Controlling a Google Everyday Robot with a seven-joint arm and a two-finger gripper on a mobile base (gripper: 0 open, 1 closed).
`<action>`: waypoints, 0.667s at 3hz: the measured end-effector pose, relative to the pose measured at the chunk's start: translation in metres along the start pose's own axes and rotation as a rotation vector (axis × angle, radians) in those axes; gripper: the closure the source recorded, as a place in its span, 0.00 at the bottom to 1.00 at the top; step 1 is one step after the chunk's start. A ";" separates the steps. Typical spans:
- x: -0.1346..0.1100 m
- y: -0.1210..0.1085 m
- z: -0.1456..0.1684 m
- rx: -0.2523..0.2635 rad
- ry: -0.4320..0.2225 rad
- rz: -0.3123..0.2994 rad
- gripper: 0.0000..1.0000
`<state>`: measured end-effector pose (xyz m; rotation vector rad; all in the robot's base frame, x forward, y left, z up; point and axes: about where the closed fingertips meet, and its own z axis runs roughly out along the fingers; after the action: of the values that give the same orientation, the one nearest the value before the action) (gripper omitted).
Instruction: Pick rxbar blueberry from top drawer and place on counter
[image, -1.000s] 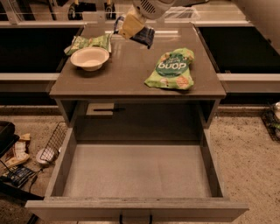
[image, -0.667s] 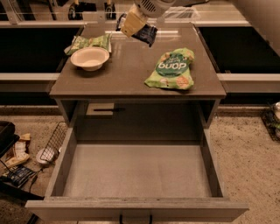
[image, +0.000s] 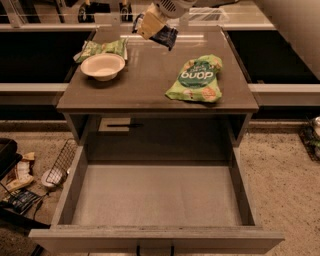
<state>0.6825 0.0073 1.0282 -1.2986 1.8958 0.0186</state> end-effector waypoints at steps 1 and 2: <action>0.003 -0.049 0.036 0.048 -0.008 0.032 1.00; 0.022 -0.103 0.071 0.122 0.004 0.098 1.00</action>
Offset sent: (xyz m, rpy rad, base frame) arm 0.2051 -0.0743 -0.0283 0.0689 -0.0800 -0.2791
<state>0.8036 -0.0267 1.0096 -1.1244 1.9315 -0.0480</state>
